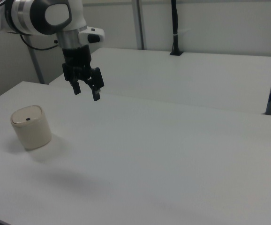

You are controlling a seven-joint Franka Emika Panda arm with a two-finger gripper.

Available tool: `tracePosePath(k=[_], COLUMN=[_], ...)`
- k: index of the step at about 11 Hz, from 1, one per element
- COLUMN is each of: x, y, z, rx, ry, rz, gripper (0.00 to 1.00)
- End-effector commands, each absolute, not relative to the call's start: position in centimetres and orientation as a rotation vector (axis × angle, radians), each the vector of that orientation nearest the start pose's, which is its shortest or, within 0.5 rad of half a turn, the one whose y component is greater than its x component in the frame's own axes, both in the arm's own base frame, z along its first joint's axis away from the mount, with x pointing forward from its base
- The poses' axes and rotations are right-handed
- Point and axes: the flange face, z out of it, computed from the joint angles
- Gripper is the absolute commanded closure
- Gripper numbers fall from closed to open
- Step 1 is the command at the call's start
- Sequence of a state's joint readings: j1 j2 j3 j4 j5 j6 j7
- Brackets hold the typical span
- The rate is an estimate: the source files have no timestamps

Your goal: Close the trash bin

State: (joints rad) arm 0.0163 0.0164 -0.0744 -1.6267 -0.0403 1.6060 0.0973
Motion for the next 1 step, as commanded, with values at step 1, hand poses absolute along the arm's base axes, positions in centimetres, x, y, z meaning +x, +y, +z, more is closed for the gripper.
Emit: tracePosePath(k=[1], x=[55.6], y=[-3.81], z=[59.56], rx=[-3.186], ry=[0.269], rz=[0.022], gripper=[0.0])
